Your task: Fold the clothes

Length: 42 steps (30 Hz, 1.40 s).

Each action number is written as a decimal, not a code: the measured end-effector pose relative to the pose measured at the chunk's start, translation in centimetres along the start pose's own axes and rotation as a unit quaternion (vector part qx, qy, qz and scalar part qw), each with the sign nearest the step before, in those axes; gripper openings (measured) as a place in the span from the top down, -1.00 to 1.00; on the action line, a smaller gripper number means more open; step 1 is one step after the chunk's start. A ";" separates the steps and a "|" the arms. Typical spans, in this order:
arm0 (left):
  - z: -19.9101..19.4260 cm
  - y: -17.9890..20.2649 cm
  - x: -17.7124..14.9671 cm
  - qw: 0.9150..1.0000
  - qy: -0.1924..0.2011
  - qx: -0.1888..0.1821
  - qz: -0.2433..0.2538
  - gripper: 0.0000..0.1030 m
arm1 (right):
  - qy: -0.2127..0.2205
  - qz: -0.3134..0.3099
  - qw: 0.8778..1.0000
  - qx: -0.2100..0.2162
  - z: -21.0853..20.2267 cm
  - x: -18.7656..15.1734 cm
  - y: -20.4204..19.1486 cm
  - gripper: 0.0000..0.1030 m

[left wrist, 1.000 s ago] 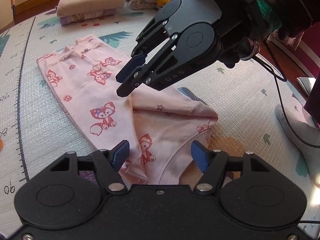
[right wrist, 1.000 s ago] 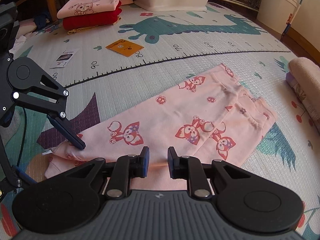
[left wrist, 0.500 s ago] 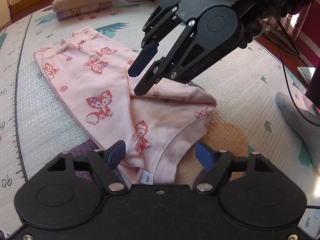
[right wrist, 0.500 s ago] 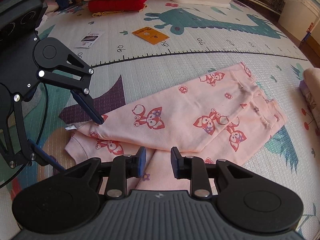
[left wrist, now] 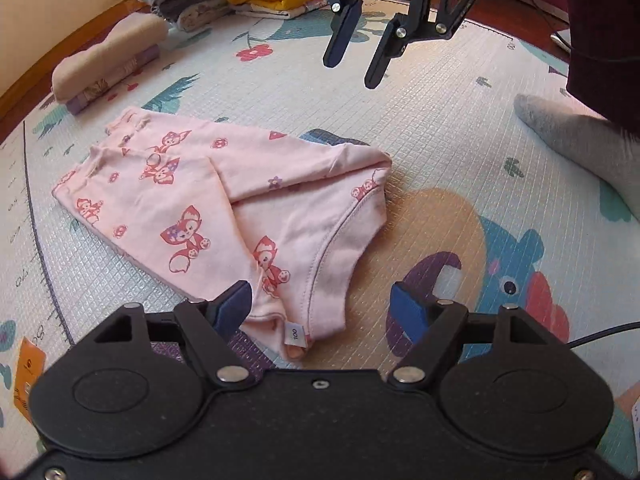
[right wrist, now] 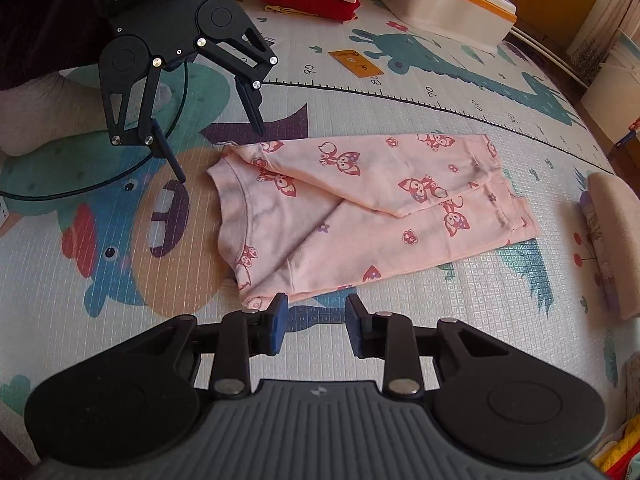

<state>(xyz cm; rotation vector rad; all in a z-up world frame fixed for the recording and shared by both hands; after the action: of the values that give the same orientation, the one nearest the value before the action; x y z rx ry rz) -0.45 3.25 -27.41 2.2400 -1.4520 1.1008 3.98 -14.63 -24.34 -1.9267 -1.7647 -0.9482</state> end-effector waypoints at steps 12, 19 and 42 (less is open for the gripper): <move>0.1 2.7 -2.4 0.987 -0.020 0.030 0.156 -0.49 | 0.031 -0.171 0.983 -0.052 2.7 -2.1 -6.9 -0.07; 0.3 2.4 -2.2 0.991 -0.019 0.037 0.130 -0.49 | 0.034 -0.272 0.961 -0.047 3.7 -2.0 -7.9 0.13; 0.7 2.3 -1.4 0.987 -0.003 0.051 0.149 -0.48 | 0.035 0.119 0.991 0.048 2.9 0.9 2.4 0.87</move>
<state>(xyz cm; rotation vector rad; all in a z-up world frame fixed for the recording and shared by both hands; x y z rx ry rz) -2.45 2.67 -29.28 2.1388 -1.8164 1.2839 6.99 -12.41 -25.40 -1.9628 -1.4735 -0.8207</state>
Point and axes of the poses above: each gripper's, at about its wrist camera, not at the fingertips, and z roughly the way its jaws point, y to its right, x to its top, the point moved 4 cm from there along z, roughly the way its jaws point, and after that the axes turned 13 degrees about y, right-handed, at the moved point
